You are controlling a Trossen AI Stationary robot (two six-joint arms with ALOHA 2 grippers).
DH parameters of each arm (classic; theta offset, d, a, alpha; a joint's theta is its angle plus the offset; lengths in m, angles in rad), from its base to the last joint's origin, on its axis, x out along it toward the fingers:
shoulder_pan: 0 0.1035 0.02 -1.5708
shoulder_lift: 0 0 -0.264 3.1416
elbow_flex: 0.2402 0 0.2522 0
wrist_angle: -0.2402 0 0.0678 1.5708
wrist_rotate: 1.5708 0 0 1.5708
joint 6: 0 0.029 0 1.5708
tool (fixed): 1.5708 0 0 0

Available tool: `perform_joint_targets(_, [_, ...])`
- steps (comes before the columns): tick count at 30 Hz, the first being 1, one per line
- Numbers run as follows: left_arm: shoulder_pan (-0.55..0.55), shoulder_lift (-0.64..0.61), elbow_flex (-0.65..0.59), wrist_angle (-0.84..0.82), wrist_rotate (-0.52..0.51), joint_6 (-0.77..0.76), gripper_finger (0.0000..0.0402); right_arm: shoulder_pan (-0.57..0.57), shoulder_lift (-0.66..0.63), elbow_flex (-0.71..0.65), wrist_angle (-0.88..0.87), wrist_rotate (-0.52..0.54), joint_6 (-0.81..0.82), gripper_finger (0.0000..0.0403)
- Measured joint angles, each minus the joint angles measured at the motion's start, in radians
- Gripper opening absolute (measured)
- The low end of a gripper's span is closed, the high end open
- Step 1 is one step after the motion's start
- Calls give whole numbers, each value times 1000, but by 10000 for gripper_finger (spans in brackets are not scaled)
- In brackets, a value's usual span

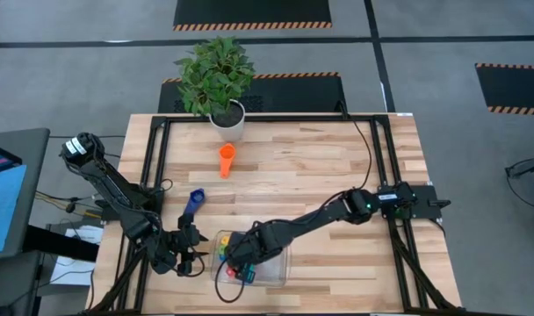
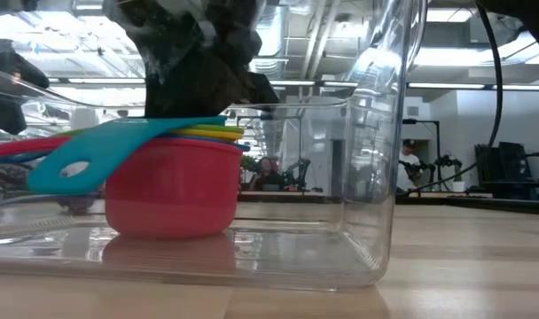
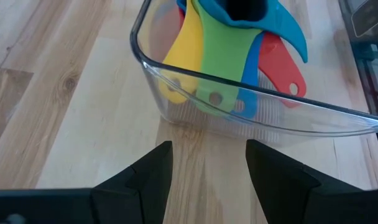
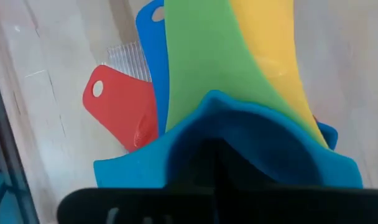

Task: Nest measuring cups in basket
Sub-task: Stack the light blue measuring cup on top of the green measuring cup

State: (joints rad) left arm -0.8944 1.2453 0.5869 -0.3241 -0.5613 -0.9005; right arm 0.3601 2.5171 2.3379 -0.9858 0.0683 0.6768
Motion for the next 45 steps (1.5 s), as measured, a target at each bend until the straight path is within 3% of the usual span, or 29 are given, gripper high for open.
perform_joint_targets(16, [0,0,0,0,2,0,192,-2,0,16,3,-40,63,20])
perform_joint_targets(23, [0,0,0,-6,4,0,192,12,-39,18,-23,12,62,5])
perform_joint_targets(31, [0,0,0,-10,3,0,192,43,-103,16,-123,138,44,22])
perform_joint_targets(38, [0,0,0,-21,6,0,192,71,-130,18,-117,194,-143,17])
perform_joint_targets(45, [0,0,0,-33,8,0,192,77,-130,17,-23,151,-561,78])
